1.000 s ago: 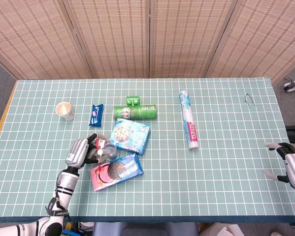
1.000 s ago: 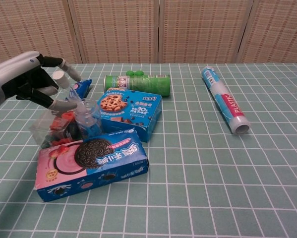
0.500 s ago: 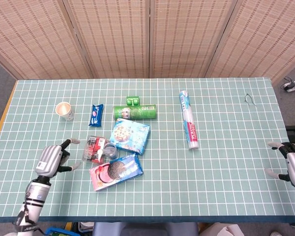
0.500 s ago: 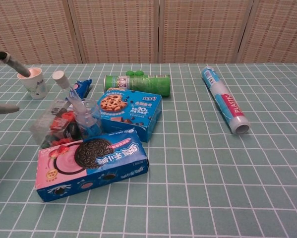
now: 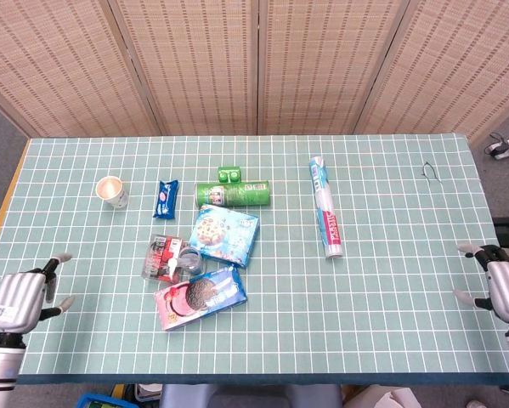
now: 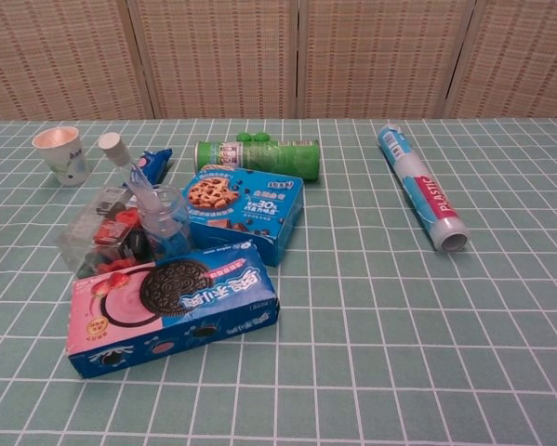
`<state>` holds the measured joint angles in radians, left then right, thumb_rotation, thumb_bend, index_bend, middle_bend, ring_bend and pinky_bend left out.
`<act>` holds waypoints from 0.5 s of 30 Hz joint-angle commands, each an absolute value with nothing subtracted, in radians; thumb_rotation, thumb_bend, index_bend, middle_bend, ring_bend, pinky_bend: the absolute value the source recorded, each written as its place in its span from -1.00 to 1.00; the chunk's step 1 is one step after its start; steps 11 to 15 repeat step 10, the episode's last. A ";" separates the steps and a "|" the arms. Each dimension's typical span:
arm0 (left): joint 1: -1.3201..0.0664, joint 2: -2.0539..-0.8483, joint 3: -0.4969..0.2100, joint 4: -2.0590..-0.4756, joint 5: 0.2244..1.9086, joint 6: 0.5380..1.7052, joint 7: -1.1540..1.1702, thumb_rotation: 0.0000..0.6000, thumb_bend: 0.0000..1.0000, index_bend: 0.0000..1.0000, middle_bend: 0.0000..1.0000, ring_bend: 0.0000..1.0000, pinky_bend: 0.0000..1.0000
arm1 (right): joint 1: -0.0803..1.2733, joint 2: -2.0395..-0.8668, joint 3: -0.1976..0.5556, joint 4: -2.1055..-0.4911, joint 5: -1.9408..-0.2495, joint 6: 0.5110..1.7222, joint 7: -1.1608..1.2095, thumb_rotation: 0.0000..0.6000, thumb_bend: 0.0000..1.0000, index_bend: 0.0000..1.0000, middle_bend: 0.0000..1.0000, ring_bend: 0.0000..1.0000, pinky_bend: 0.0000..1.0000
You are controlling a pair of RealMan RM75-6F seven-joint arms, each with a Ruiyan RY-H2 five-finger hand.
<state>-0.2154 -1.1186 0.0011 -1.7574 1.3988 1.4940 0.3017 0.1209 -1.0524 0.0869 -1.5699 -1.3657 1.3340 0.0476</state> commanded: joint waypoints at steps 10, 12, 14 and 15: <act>-0.162 -1.151 -0.002 -1.629 1.441 1.528 0.240 1.00 -0.87 -0.38 0.45 0.24 0.46 | 0.132 -1.060 0.089 -1.560 -1.344 1.307 0.020 1.00 -0.88 -0.45 -0.28 -0.55 -0.17; -0.162 -1.151 -0.002 -1.629 1.441 1.528 0.240 1.00 -0.87 -0.38 0.45 0.24 0.46 | 0.132 -1.060 0.089 -1.560 -1.344 1.307 0.020 1.00 -0.88 -0.45 -0.28 -0.55 -0.17; -0.162 -1.151 -0.002 -1.629 1.441 1.528 0.240 1.00 -0.87 -0.38 0.45 0.24 0.46 | 0.132 -1.060 0.089 -1.560 -1.344 1.307 0.020 1.00 -0.88 -0.45 -0.28 -0.55 -0.17; -0.162 -1.151 -0.002 -1.629 1.441 1.528 0.240 1.00 -0.87 -0.38 0.45 0.24 0.46 | 0.132 -1.060 0.089 -1.560 -1.344 1.307 0.020 1.00 -0.88 -0.45 -0.28 -0.55 -0.17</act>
